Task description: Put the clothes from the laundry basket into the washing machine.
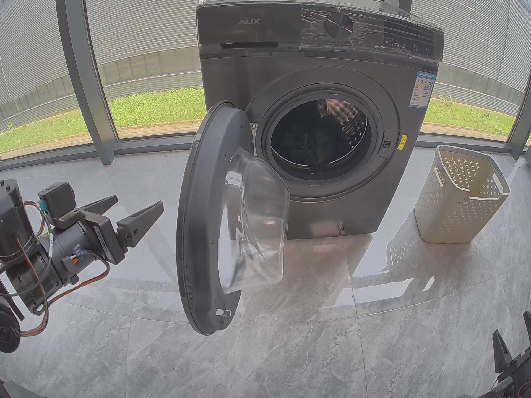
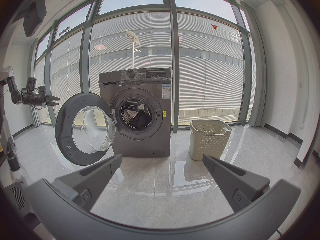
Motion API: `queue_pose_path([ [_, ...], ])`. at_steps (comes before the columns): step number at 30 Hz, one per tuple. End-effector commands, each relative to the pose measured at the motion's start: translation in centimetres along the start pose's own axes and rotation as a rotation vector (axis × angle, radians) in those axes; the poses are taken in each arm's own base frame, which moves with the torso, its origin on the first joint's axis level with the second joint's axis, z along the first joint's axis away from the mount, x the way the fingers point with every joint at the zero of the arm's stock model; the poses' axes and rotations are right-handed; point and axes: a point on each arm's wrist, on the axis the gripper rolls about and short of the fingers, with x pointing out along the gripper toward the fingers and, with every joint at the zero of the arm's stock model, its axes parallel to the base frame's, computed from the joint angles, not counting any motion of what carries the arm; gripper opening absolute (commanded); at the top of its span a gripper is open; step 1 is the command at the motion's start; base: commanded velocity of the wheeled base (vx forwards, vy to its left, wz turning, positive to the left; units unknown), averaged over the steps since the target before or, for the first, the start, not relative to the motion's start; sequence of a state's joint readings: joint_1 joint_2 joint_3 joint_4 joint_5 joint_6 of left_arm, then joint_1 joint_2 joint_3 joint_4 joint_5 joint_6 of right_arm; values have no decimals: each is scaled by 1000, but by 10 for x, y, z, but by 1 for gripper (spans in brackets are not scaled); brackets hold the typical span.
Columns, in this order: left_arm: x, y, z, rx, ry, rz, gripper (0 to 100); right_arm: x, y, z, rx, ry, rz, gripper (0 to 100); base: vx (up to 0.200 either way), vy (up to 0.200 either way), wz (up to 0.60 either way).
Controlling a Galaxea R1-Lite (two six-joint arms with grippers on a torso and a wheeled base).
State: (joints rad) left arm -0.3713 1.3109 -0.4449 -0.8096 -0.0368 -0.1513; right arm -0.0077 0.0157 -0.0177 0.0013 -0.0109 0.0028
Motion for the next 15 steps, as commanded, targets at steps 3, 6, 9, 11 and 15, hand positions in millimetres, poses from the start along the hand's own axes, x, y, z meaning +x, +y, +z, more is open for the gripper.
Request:
queue_pose_path([
  [3,24,14,-20,-7,97,69,100,1,0,-5,0,13,0,100,0,0,0],
  [6,36,12,-30,-9,144,54,100,1,0,-5,0,11,0,100,0,0,0],
  [9,44,0,-31,-14,134,-3,100,1,0,-5,0,13,0,100,0,0,0],
  [11,46,-4,-30,-20,118,-23,100,1,0,-5,0,11,0,100,0,0,0],
  [15,47,-19,-28,-29,93,-85,100,1,0,-5,0,13,0,100,0,0,0],
])
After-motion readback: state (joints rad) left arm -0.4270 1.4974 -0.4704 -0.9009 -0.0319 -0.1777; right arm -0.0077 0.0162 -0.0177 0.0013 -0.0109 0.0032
